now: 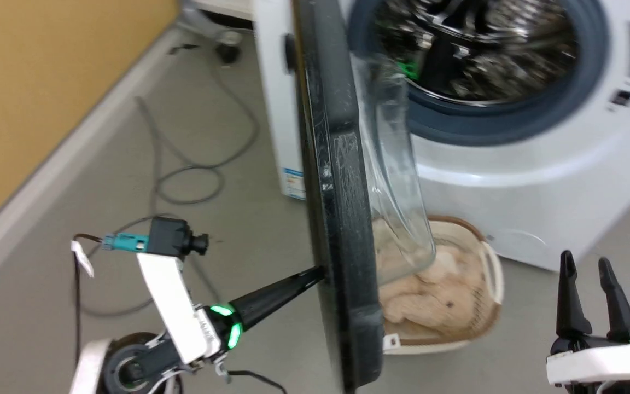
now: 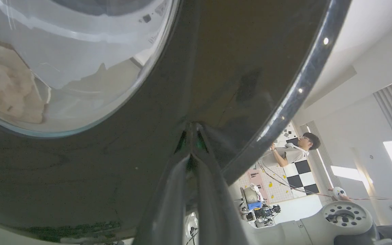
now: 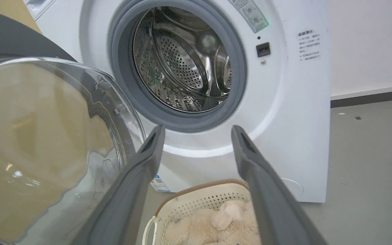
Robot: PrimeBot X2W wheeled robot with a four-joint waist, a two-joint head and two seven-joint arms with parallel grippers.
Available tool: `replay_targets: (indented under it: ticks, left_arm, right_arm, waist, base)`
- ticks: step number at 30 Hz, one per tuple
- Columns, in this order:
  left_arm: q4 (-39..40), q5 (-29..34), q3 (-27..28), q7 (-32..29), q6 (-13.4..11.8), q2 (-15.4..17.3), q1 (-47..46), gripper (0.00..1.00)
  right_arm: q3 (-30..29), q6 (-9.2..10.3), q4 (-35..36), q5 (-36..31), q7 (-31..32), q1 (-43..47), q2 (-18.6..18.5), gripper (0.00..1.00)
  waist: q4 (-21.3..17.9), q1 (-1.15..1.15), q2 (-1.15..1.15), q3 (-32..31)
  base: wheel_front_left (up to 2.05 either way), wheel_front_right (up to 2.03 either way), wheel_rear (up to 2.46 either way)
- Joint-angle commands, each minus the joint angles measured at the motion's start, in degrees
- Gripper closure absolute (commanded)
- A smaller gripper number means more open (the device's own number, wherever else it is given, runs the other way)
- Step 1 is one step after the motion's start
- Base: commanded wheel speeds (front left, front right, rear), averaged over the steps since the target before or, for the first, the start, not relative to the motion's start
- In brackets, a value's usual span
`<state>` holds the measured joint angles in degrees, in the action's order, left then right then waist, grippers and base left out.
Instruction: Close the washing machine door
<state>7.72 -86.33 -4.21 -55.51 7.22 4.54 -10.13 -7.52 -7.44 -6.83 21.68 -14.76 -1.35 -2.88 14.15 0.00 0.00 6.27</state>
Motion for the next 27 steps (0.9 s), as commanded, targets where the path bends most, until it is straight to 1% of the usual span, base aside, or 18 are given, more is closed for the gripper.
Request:
replay_targets:
  ticks: [1, 7, 14, 20, 24, 27]
  left_arm:
    - [-0.2, 0.1, -0.3, 0.5, 0.3, -0.4, -0.6, 1.0]
    - [-4.4, -0.6, -2.3, 9.6, 0.3, -1.5, -4.3, 1.0]
    - [-7.8, 1.9, -6.3, 18.7, 0.3, -1.6, -8.2, 1.0]
    - [-9.6, 3.0, -8.6, 24.3, 0.3, -1.5, -11.0, 1.0]
    - [-10.6, 4.5, -10.4, 28.6, 0.3, -1.0, -12.4, 1.0]
    - [-11.5, 3.7, -11.8, 31.7, 0.3, -1.1, -13.0, 1.0]
  right_arm:
    - [0.1, -0.05, 0.3, -0.3, -0.2, -1.1, 0.0, 0.0]
    - [0.2, -0.05, 0.6, 0.3, -0.2, -2.8, 0.0, 0.0]
    - [0.4, -0.05, 0.7, 1.3, -0.2, -4.1, 0.0, 0.0]
    - [-0.2, -0.05, 0.7, 2.1, -0.2, -4.4, 0.0, 0.0]
    - [-0.4, -0.05, 0.7, 2.5, -0.2, -4.7, 0.0, 0.0]
    - [-0.8, -0.05, 0.7, 2.8, -0.2, -5.0, 0.0, 0.0]
  waist:
    - [-4.0, 0.0, 0.0, 1.6]
    - [-11.5, 0.0, 0.0, 4.1]
    - [-19.3, 0.0, 0.0, 6.5]
    - [-23.5, 0.0, 0.0, 7.8]
    - [-25.1, 0.0, 0.0, 8.4]
    - [-25.6, 0.0, 0.0, 8.6]
  base:
    - [0.0, 0.0, 0.0]
    - [0.0, 0.0, 0.0]
    - [0.0, 0.0, 0.0]
    - [0.0, 0.0, 0.0]
    - [0.0, 0.0, 0.0]
    - [0.0, 0.0, 0.0]
